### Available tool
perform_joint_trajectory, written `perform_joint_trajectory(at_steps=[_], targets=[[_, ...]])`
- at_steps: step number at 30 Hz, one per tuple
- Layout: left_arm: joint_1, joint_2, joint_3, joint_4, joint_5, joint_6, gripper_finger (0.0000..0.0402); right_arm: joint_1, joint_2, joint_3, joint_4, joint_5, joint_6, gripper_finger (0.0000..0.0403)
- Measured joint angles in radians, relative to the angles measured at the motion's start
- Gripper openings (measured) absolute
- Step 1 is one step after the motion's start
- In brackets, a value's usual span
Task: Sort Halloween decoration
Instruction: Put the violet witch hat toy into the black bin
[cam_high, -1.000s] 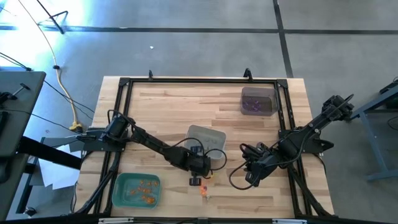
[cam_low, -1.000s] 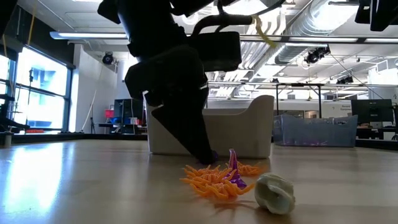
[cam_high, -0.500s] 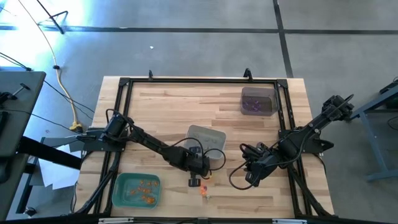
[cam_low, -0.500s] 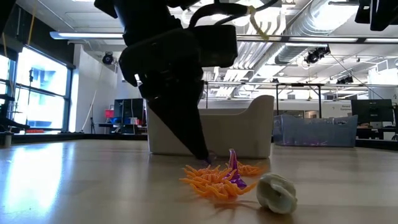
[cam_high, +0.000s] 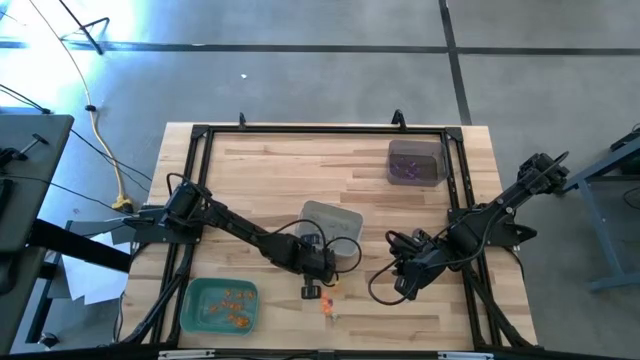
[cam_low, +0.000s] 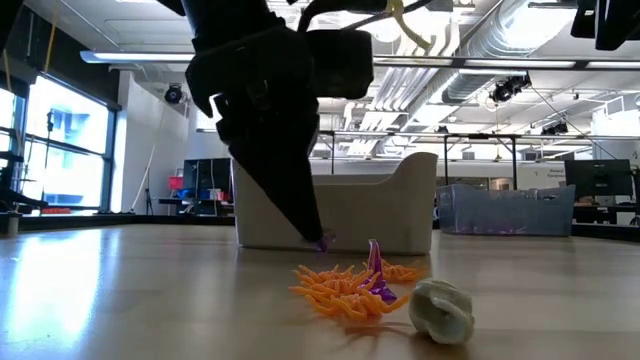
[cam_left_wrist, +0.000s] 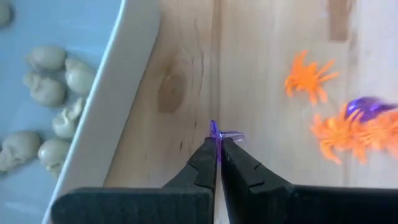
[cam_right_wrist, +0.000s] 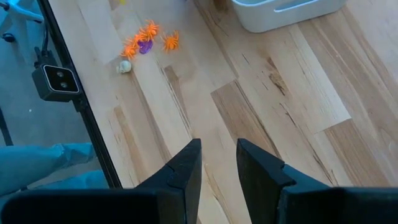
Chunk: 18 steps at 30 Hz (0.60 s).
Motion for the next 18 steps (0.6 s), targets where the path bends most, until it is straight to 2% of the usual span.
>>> perform_joint_trajectory(at_steps=[10,18], targets=[[-0.001,-0.007,0.086,-0.101,-0.006,0.027,0.0,0.0,0.0,0.0,-0.005,0.0,0.0,0.0094],[0.0,-0.008,0.227,-0.201,-0.005,0.063,0.0,0.0,0.0,0.0,-0.006,0.012,0.0,0.0094]])
